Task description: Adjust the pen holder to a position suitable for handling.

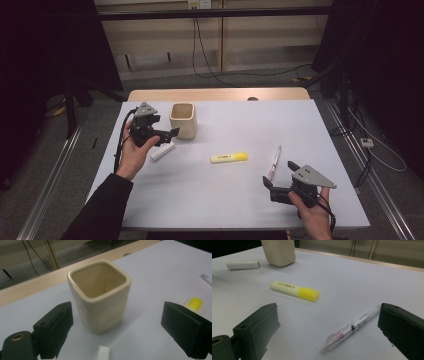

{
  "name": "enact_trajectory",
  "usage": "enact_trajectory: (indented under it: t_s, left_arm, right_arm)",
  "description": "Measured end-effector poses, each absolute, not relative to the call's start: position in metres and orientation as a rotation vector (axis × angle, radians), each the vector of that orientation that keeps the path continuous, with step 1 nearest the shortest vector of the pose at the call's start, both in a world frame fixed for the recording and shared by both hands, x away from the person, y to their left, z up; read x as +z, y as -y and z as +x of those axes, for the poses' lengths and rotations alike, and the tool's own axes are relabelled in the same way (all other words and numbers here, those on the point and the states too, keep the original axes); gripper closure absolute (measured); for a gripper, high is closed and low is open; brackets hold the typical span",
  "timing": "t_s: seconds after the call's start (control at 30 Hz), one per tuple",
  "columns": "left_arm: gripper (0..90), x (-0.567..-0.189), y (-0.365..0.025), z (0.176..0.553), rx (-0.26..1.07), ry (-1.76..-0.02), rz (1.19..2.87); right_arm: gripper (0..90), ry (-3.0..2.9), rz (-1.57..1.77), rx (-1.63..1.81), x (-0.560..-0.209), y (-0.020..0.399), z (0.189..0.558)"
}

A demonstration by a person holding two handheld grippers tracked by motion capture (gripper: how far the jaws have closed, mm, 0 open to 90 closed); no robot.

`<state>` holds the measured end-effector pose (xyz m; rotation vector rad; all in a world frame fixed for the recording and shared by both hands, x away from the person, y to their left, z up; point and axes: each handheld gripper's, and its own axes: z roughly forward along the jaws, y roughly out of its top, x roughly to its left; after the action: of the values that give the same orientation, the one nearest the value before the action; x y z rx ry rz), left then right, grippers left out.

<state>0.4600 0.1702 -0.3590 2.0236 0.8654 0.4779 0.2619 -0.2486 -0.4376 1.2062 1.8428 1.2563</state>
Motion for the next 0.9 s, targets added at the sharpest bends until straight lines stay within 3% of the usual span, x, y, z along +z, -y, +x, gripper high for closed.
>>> enact_trajectory:
  t_s: [0.37, 0.53, 0.8, 0.9]
  left_arm:
    - [14.8, -0.352, -0.164, 0.502, 0.479, -0.917, 2.049]
    - [12.1, -0.351, -0.164, 0.519, 0.431, -0.891, 2.066]
    - [18.4, -0.355, -0.154, 0.544, 0.409, -0.886, 2.117]
    - [25.6, -0.358, -0.151, 0.553, 0.398, -0.888, 2.142]
  right_arm:
    - [2.7, -1.842, 1.213, 1.253, -0.438, 0.249, 0.262]
    - [2.6, -1.85, 1.206, 1.256, -0.438, 0.248, 0.263]
    - [2.6, -1.855, 1.195, 1.267, -0.439, 0.247, 0.263]
    - [2.5, -1.855, 1.196, 1.268, -0.439, 0.247, 0.263]
